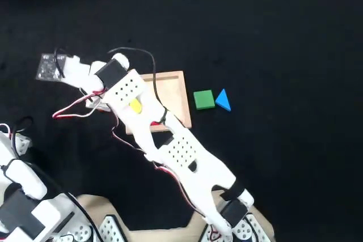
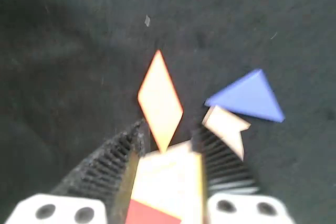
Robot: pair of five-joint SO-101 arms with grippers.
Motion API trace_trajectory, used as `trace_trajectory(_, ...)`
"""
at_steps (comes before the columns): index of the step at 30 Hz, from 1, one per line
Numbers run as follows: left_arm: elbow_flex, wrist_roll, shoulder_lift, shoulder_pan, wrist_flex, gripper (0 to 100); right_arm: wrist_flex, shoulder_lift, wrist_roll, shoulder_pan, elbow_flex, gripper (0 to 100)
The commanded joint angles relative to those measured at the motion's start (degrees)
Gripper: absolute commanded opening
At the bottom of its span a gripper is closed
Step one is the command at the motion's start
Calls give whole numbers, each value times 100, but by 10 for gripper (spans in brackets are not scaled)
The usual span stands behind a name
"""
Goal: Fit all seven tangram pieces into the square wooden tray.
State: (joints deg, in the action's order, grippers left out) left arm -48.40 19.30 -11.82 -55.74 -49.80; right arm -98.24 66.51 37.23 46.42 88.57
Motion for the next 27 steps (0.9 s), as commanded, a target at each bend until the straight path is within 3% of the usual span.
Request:
trace_trajectory(1,92,-53,-26,66,-35,227,149,4,501,-149,-189,313)
trace_trajectory(7,92,-62,-26,215,-35,227,-229,251,1002,158,-4,262)
trace_trajectory(11,92,-62,-26,259,-35,227,-246,268,1055,255,-84,270)
trace_trajectory(16,92,-62,-26,259,-35,227,-167,620,1670,264,-365,270)
trace_trajectory(27,92,-70,-26,242,-35,227,510,936,1741,105,-84,269)
